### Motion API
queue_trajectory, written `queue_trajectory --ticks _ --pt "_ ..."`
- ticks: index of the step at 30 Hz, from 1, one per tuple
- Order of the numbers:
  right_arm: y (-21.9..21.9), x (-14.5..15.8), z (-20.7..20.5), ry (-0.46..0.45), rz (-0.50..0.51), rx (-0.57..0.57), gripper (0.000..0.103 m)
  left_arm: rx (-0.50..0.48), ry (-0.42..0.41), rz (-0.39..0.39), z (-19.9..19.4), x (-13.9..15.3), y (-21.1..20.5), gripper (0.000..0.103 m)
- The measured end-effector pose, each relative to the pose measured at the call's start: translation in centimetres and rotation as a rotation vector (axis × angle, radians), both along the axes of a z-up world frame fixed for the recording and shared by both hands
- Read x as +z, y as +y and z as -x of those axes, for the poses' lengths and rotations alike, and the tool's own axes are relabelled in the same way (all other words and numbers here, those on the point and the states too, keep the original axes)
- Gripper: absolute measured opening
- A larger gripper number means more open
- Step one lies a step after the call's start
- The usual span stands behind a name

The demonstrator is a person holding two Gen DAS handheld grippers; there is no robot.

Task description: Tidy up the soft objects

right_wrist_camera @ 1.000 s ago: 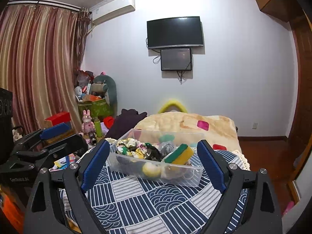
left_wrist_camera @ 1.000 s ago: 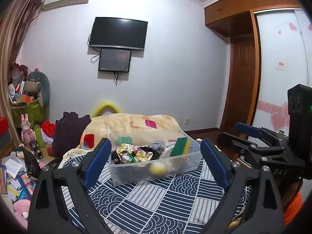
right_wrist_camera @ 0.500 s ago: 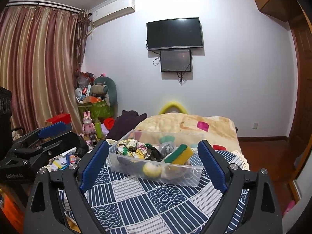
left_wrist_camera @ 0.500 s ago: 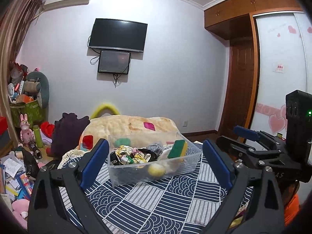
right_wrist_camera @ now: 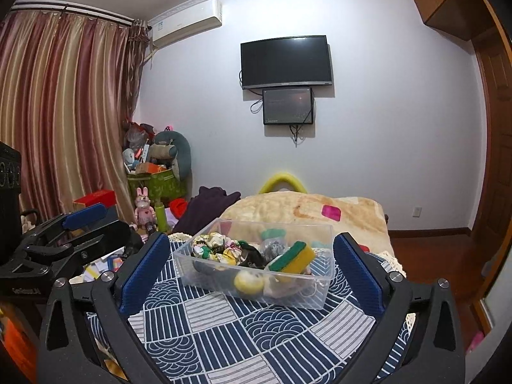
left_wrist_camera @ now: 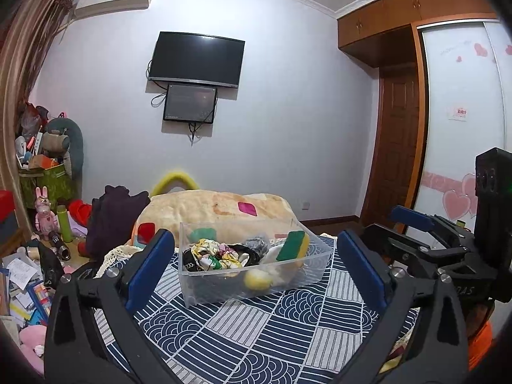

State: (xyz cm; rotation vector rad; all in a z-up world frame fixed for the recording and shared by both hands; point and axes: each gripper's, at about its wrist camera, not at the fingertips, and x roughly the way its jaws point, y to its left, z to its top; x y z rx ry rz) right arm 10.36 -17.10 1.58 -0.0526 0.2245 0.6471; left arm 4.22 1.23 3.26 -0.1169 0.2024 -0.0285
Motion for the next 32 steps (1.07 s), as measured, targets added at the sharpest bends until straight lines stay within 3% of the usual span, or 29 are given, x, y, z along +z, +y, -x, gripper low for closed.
queue_trajectory --ticks 32 --pt "-0.34 -0.09 -0.10 0.010 -0.003 -0.017 0.103 -0.032 0.022 0.007 0.05 -0.22 0.05 0.103"
